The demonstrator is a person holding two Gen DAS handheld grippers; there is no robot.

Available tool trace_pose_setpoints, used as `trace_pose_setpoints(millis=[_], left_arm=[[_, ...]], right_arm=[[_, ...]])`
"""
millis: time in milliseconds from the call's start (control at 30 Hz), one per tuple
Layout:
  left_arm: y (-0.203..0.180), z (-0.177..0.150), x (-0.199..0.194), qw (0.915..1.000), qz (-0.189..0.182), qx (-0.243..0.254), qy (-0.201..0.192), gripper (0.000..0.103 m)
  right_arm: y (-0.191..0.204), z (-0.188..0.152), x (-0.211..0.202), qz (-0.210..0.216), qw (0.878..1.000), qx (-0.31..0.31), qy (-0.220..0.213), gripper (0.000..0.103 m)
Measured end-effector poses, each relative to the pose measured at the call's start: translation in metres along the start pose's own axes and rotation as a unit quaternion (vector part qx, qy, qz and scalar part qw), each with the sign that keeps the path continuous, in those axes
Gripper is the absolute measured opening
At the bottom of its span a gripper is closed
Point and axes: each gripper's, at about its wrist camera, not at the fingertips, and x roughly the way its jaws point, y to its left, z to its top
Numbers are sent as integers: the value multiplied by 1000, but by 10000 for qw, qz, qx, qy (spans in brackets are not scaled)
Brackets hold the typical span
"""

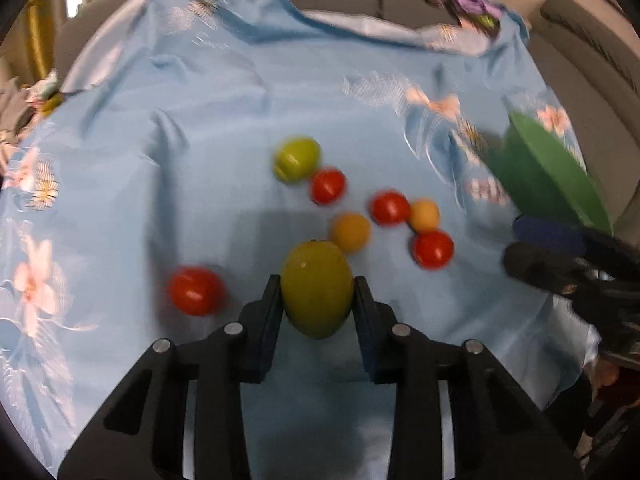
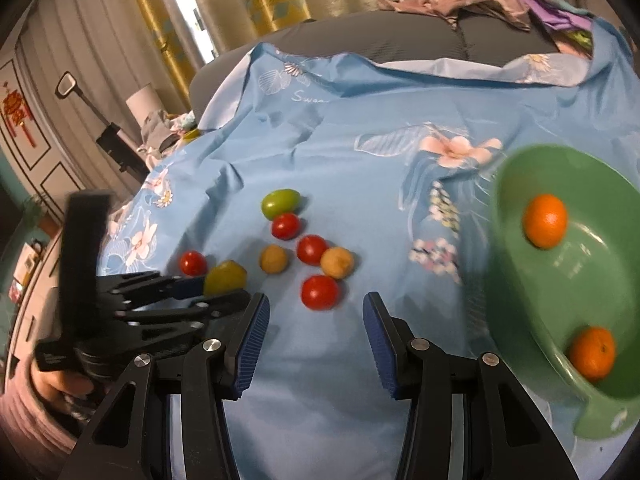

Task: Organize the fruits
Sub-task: 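Grasp the large green lime with the right tool while the left tool grasps the yellow plum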

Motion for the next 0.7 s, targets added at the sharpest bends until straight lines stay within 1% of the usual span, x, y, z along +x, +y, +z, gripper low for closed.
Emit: trace_pose_setpoints(millis=[167, 200, 300, 400, 467, 633, 700], left_arm=[[31, 16, -19, 9986, 276, -276, -361, 34], [38, 21, -20, 9978, 330, -391, -418, 34], [53, 30, -23, 9964, 407, -525, -524, 34], [61, 33, -22, 9959, 393, -603, -557, 34], [63, 33, -20, 9959, 373, -615, -554, 34], [65, 31, -14, 9963, 293, -624, -507, 34], [67, 31, -11, 9965, 282, -619, -475, 34]], right_arm=[[14, 26, 28, 115, 9997, -225, 50, 49], [17, 33, 38, 93, 9994, -312, 92, 49], [25, 51, 64, 117, 9986, -445, 252, 49], [29, 66, 86, 158, 9978, -523, 388, 49], [33, 73, 101, 31, 9967, -653, 488, 49], [38, 81, 129, -148, 9928, -919, 747, 49], [38, 83, 137, -187, 9917, -958, 837, 50]])
